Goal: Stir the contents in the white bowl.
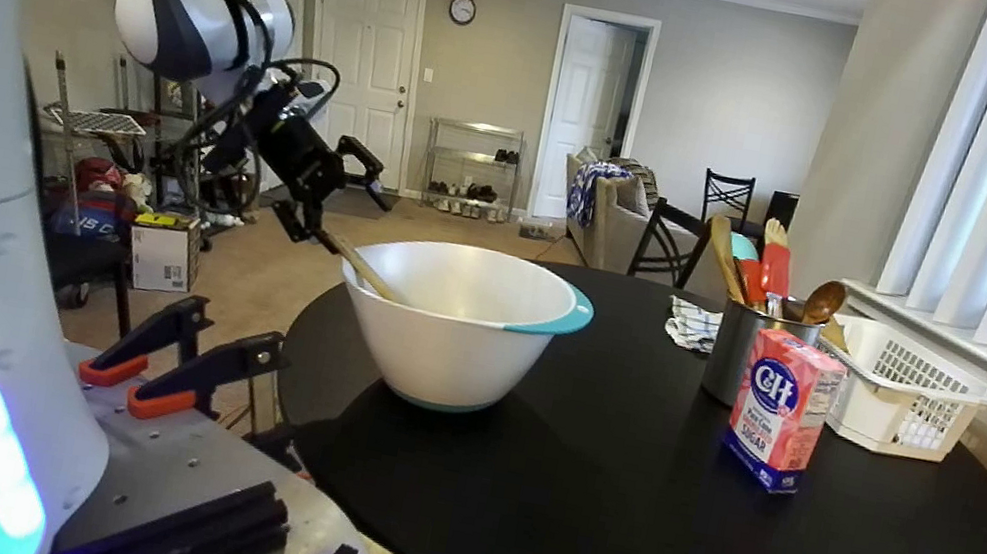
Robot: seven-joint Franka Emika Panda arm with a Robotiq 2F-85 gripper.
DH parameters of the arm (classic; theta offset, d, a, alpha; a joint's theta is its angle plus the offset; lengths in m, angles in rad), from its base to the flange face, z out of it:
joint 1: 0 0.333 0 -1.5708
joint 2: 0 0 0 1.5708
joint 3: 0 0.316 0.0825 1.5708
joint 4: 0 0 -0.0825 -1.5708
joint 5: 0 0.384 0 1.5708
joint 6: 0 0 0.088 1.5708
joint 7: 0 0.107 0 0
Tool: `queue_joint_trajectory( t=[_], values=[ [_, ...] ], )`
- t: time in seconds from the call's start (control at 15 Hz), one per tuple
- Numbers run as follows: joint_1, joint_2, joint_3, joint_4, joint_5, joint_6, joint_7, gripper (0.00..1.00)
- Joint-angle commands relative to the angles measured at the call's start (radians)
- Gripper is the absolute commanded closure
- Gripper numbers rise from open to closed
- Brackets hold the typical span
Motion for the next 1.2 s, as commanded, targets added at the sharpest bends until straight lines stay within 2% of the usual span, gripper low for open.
queue_joint_trajectory(
  t=[0.0,0.53,1.13],
  values=[
    [-0.011,-0.034,-0.001,-0.040,-0.039,-0.018,0.046,0.00],
    [-0.029,-0.044,0.011,-0.044,-0.047,0.021,0.056,0.00],
    [-0.025,-0.038,0.011,-0.034,-0.036,0.001,0.076,0.00]
  ],
)
